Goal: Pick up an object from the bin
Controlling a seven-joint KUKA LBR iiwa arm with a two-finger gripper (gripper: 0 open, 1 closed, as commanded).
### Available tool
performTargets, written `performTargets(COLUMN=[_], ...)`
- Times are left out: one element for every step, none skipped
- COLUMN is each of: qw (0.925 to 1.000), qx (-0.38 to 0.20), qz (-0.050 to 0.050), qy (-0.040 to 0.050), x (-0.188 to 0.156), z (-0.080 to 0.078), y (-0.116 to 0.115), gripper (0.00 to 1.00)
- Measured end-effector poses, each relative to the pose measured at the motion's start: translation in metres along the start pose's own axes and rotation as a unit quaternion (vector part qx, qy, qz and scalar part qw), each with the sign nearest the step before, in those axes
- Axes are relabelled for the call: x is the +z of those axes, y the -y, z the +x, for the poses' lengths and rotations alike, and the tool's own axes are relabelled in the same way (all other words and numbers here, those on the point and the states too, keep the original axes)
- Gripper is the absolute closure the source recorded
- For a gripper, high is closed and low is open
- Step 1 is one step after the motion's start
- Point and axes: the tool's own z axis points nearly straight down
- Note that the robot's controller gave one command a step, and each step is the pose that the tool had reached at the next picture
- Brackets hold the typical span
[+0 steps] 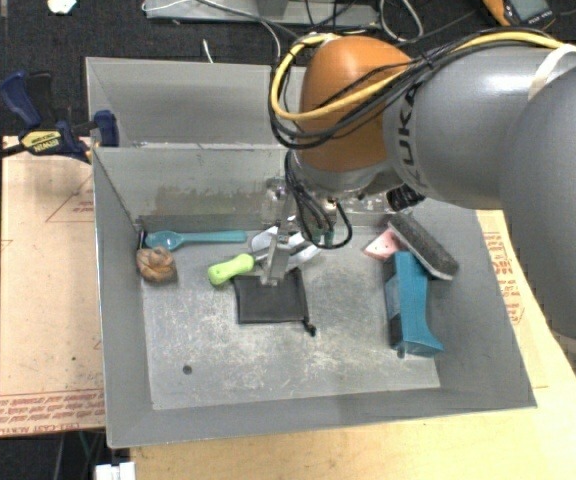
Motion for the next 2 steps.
performTargets(qw=[0.9985,0.9998], qx=[-0.055,0.022], qz=[-0.001,-0.002], qy=[0.0032,0.0019], x=[0.062,0.077], z=[0.009,0.032], y=[0.011,0.019], gripper=[0.0,0.0])
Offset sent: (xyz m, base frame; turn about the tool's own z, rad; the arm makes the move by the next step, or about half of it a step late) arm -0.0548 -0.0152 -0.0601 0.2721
